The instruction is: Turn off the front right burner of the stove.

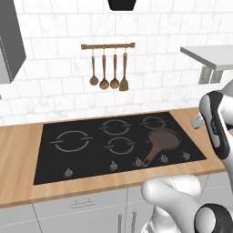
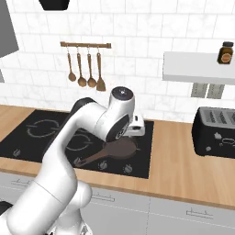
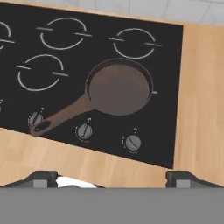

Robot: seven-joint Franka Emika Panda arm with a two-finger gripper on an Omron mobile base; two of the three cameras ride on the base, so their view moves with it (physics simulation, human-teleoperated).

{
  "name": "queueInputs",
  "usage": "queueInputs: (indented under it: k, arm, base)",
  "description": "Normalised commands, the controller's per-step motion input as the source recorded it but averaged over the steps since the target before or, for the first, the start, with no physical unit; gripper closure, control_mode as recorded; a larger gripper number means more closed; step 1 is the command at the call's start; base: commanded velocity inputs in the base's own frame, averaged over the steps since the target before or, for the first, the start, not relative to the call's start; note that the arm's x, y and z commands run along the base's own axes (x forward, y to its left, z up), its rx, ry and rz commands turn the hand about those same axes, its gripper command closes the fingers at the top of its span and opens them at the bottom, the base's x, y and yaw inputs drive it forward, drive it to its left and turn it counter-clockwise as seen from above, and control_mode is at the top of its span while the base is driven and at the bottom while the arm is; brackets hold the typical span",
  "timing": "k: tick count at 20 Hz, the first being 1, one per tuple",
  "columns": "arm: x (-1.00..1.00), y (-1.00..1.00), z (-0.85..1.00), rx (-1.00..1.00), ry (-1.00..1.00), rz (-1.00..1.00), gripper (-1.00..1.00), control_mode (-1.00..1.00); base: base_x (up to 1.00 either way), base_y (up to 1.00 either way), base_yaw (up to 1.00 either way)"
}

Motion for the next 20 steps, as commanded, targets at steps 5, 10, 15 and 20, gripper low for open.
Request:
queueInputs:
  k: [5, 10, 15, 20]
  arm:
    - [0.27, -0.36, -0.48, -0.1, 0.07, 0.26, -1.0, -1.0]
    - [0.05, -0.35, -0.56, -0.05, 0.06, 0.26, -1.0, -1.0]
    - [0.16, -0.02, -0.47, 0.0, 0.0, 0.17, -1.0, -1.0]
    - [0.09, 0.0, -0.46, 0.03, -0.08, 0.15, -1.0, -1.0]
  base:
    - [0.0, 0.0, 0.0]
    - [0.0, 0.0, 0.0]
    - [0.0, 0.0, 0.0]
    - [0.0, 0.0, 0.0]
